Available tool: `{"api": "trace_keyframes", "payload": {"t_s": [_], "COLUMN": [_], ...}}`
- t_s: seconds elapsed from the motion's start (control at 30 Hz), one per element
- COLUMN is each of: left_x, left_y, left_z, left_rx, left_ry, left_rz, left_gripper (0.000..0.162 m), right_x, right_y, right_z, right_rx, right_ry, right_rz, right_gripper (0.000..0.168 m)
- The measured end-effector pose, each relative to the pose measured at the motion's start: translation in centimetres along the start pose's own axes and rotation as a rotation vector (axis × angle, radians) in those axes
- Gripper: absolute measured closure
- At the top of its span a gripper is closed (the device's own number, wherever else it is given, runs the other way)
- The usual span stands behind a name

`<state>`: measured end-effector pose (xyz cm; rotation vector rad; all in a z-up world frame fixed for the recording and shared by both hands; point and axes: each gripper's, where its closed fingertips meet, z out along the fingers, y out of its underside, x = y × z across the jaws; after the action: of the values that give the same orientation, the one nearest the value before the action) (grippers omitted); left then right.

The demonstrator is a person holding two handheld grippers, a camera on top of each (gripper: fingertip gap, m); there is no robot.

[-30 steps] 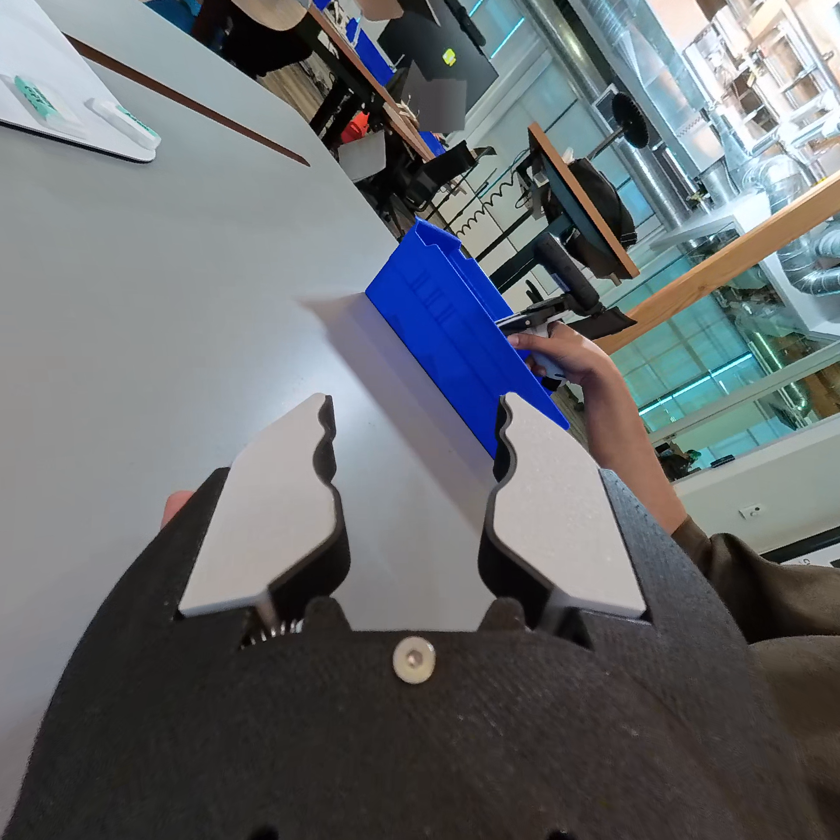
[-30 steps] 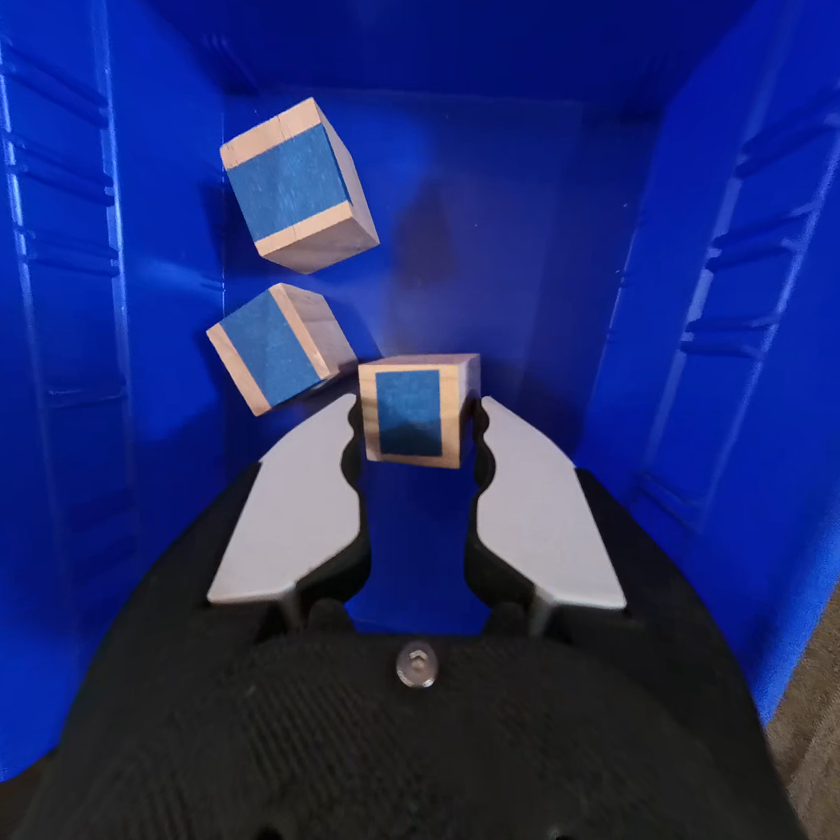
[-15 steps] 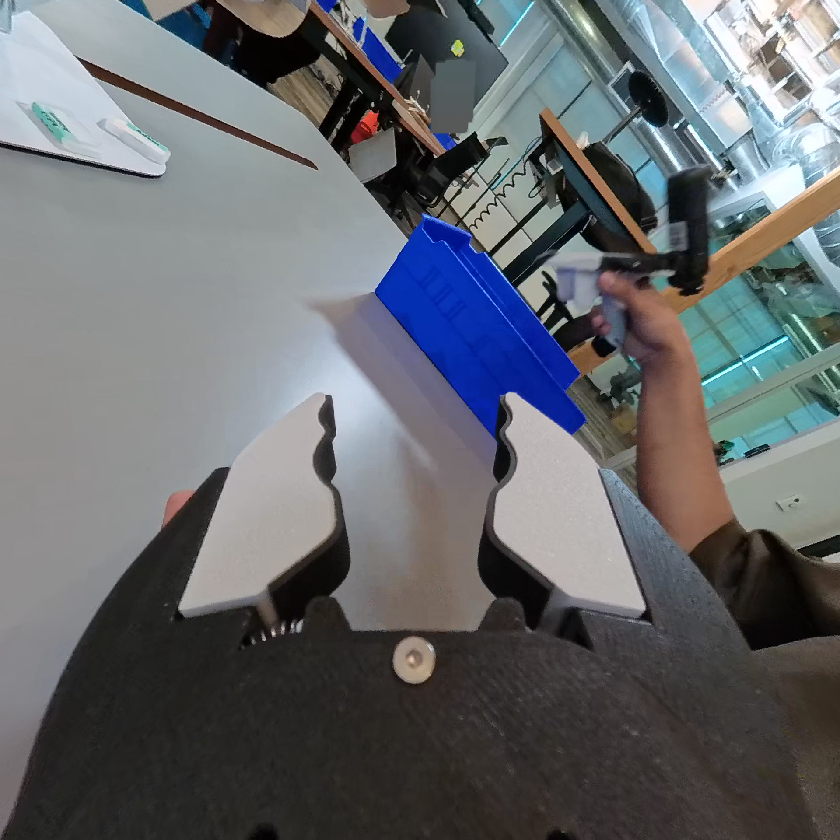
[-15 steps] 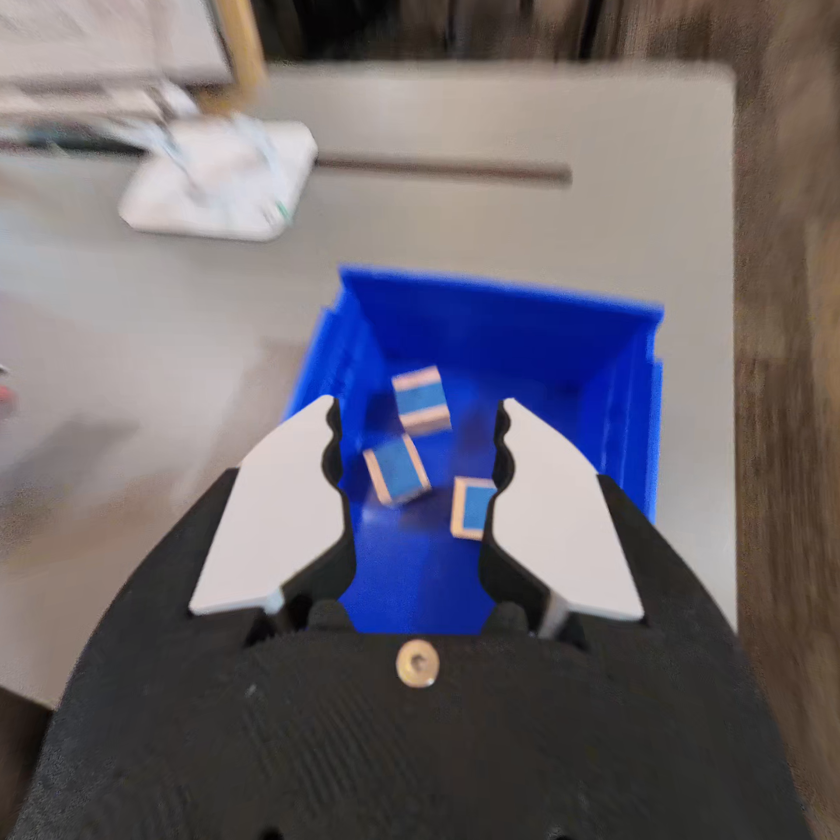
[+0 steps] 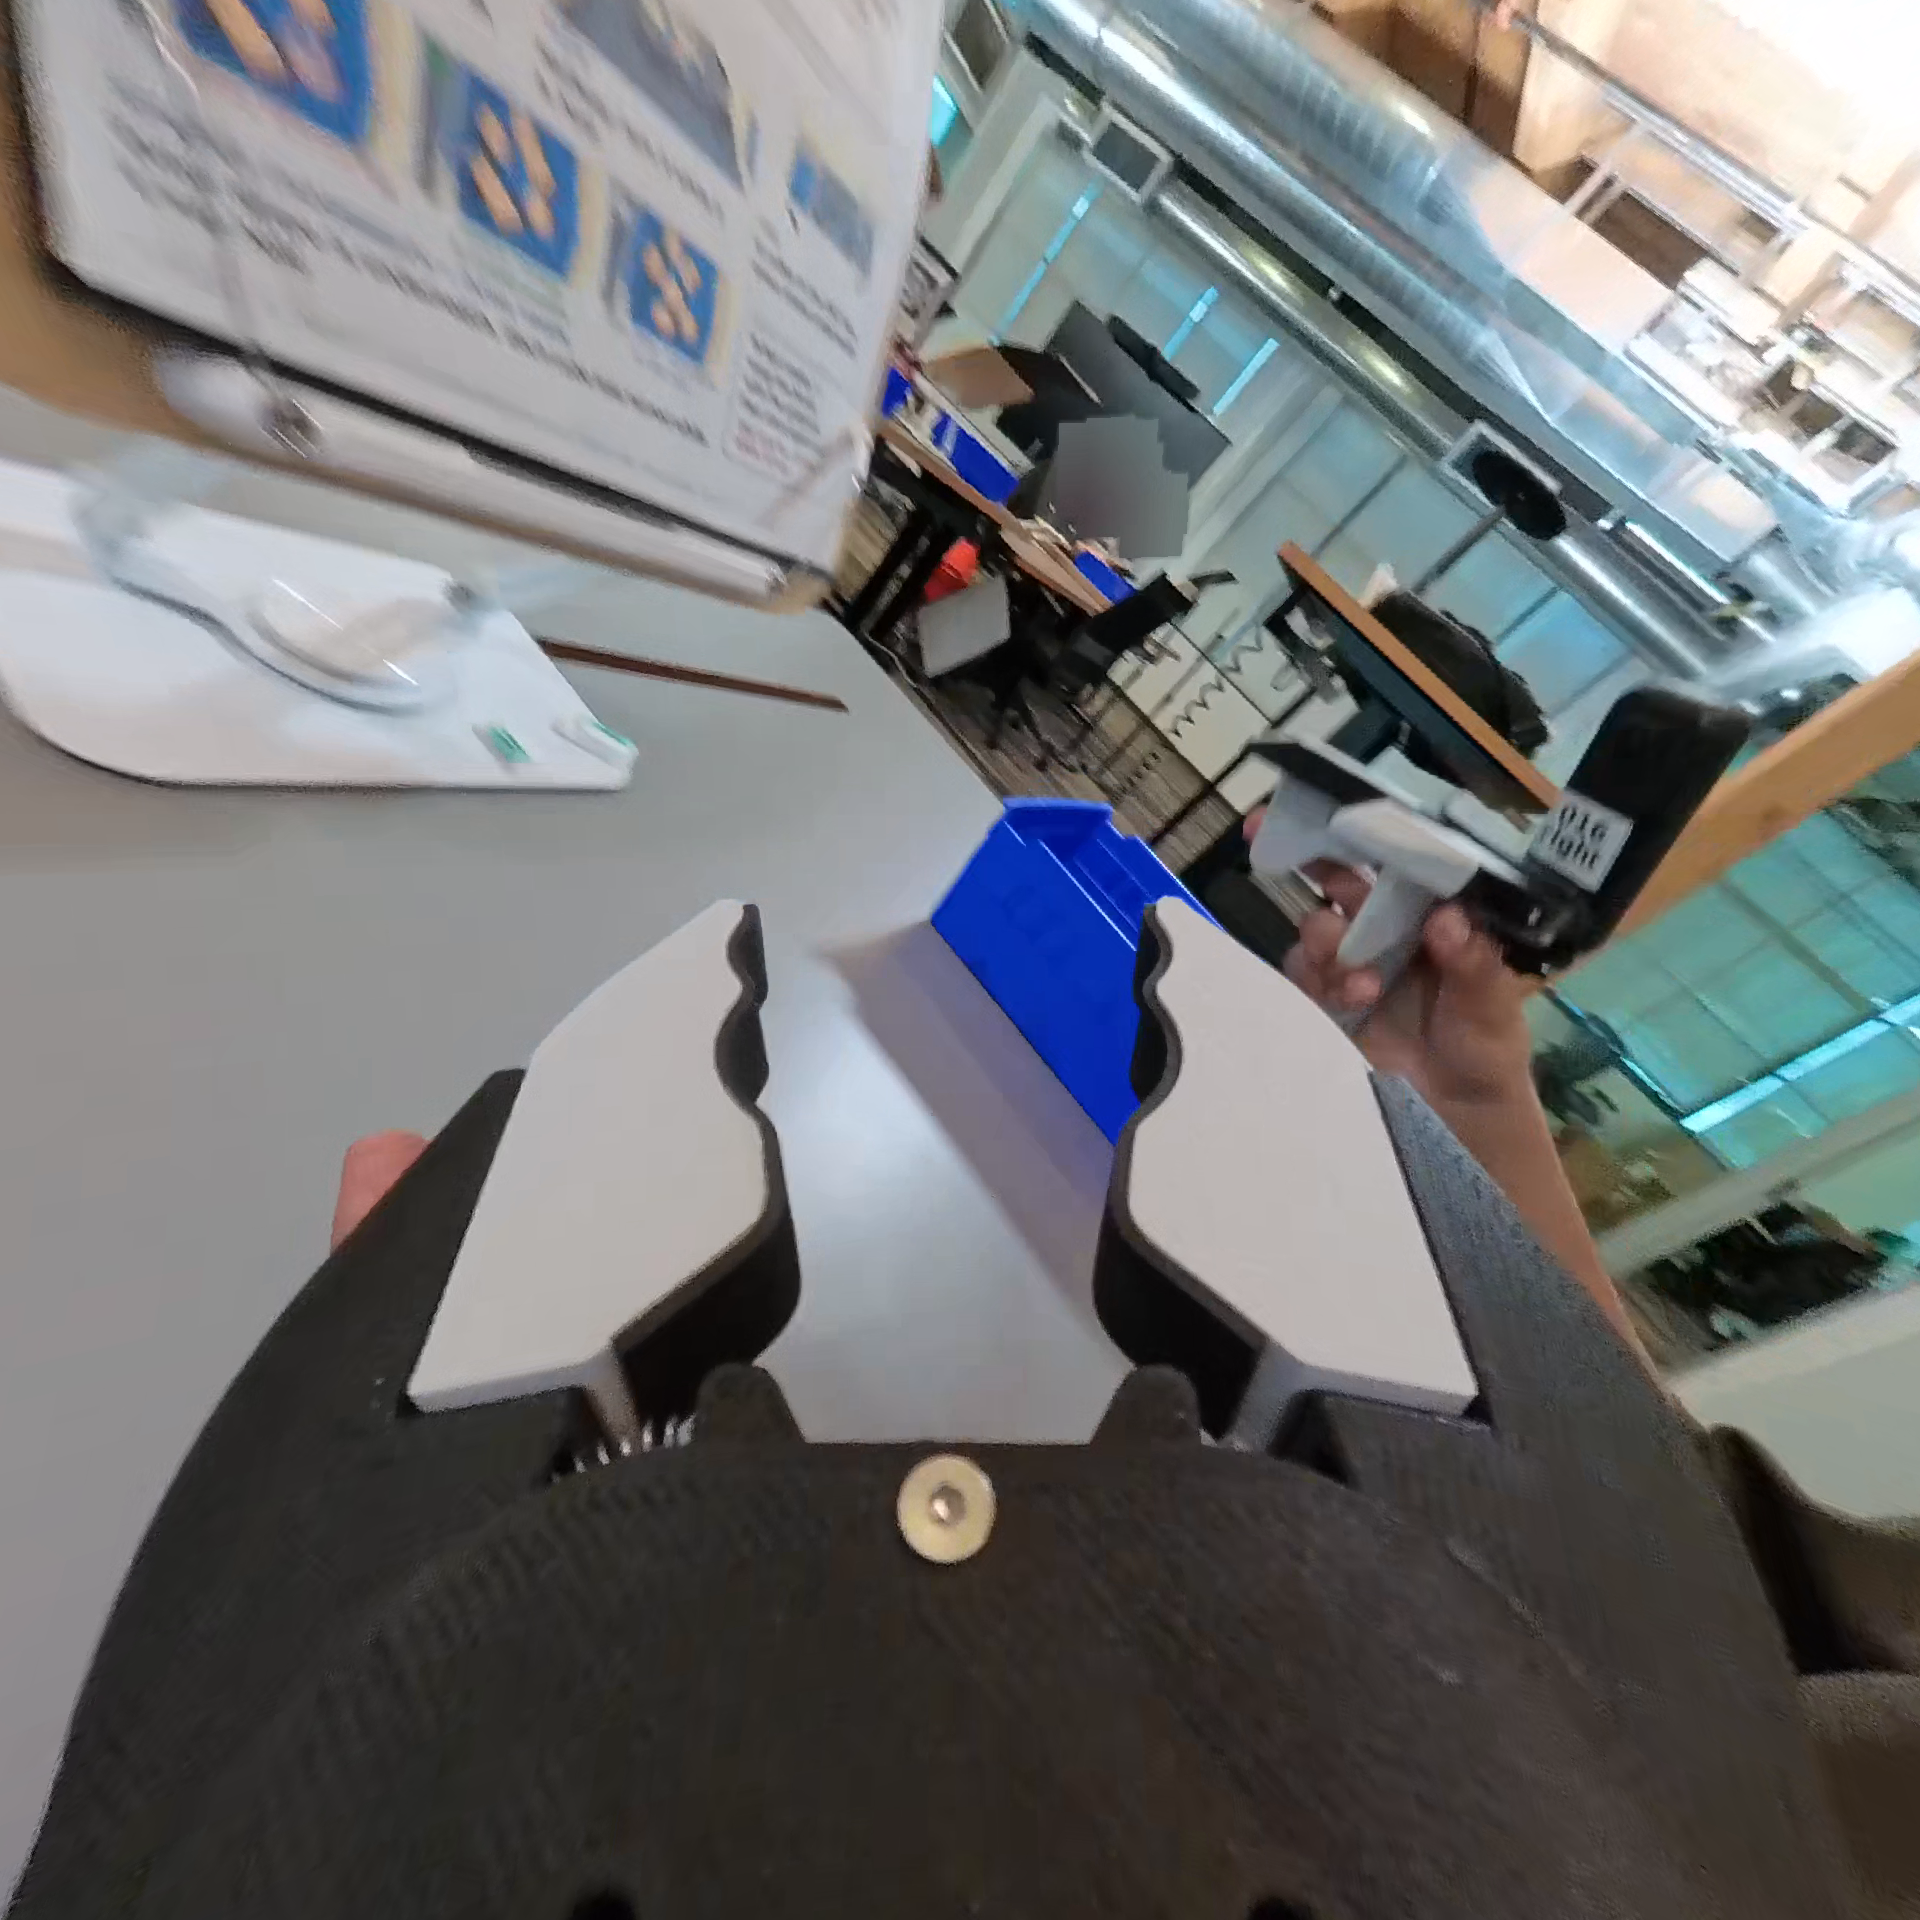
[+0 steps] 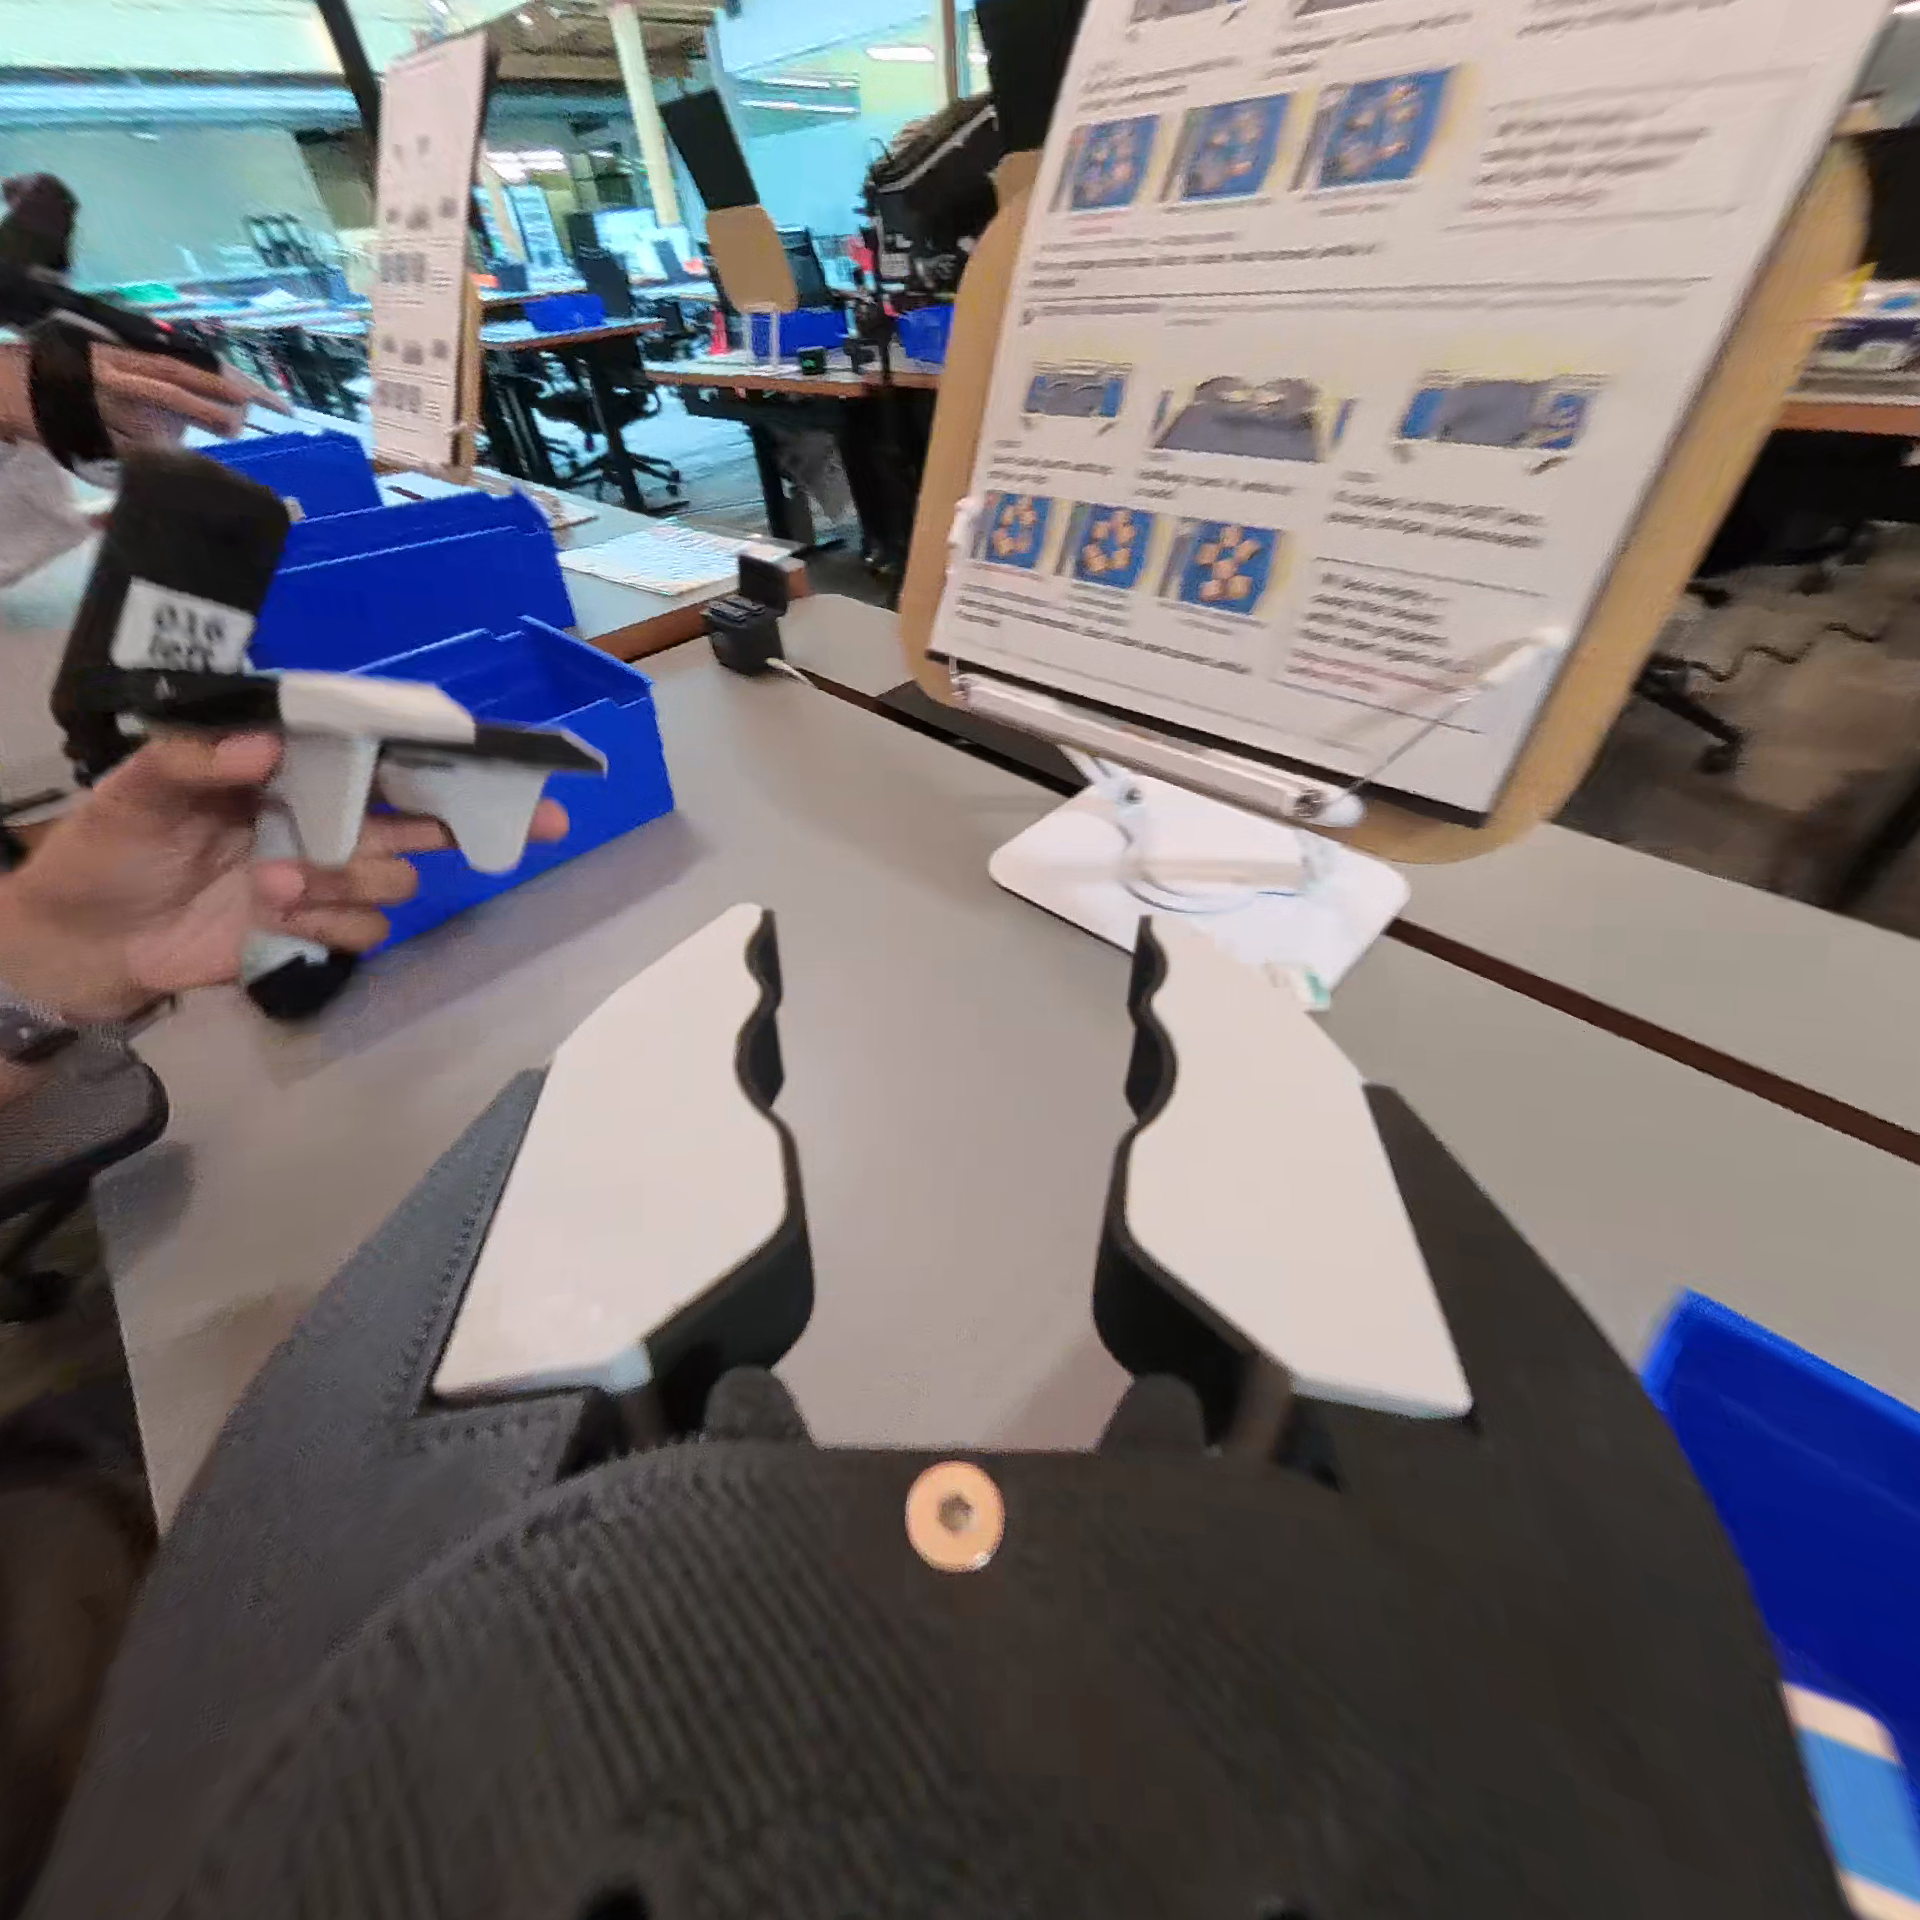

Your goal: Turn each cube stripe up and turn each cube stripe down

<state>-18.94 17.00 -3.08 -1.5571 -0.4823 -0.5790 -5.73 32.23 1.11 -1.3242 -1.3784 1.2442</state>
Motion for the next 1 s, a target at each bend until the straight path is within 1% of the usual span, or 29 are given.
{"api": "trace_keyframes", "payload": {"t_s": [0.1,0.2,0.3,0.37,0.43,0.53,0.63,0.7,0.8,0.9,1.0], "left_x": [-1.4,-3.1,-6.1,-9.2,-12.4,-16.3,-18.7,-19.8,-21.1,-22.2,-23.0], "left_y": [-4.1,-7.8,-9.7,-9.7,-9.3,-8.4,-7.9,-7.7,-6.7,-5.3,-3.7], "left_z": [-3.6,-8.1,-12.8,-15.9,-19.0,-23.2,-26.9,-28.7,-29.8,-29.4,-27.8], "left_rx": [0.066,0.116,0.108,0.060,0.016,-0.043,-0.049,-0.023,-0.010,-0.048,-0.124], "left_ry": [-0.123,-0.265,-0.437,-0.590,-0.745,-0.916,-1.021,-1.049,-1.032,-1.008,-0.981], "left_rz": [0.074,0.138,0.176,0.195,0.204,0.186,0.141,0.104,0.038,0.000,-0.014], "left_gripper": [0.094,0.093,0.095,0.094,0.094,0.095,0.096,0.099,0.101,0.102,0.103], "right_x": [-1.8,-3.9,-8.6,-12.1,-14.9,-17.8,-18.4,-18.1,-17.2,-16.5,-16.2], "right_y": [2.3,4.3,4.8,5.8,7.5,9.9,11.3,11.9,12.4,12.8,13.0], "right_z": [2.5,4.5,5.9,6.8,7.7,8.5,8.9,8.9,8.9,9.0,9.1], "right_rx": [-0.004,-0.013,0.079,0.083,0.037,-0.049,-0.092,-0.107,-0.116,-0.126,-0.132], "right_ry": [-0.033,-0.074,-0.259,-0.372,-0.430,-0.466,-0.457,-0.450,-0.452,-0.458,-0.465], "right_rz": [-0.011,-0.025,0.076,0.138,0.119,0.019,-0.068,-0.071,-0.011,0.058,0.099], "right_gripper": [0.104,0.105,0.106,0.105,0.105,0.106,0.108,0.109,0.110,0.110,0.110]}}
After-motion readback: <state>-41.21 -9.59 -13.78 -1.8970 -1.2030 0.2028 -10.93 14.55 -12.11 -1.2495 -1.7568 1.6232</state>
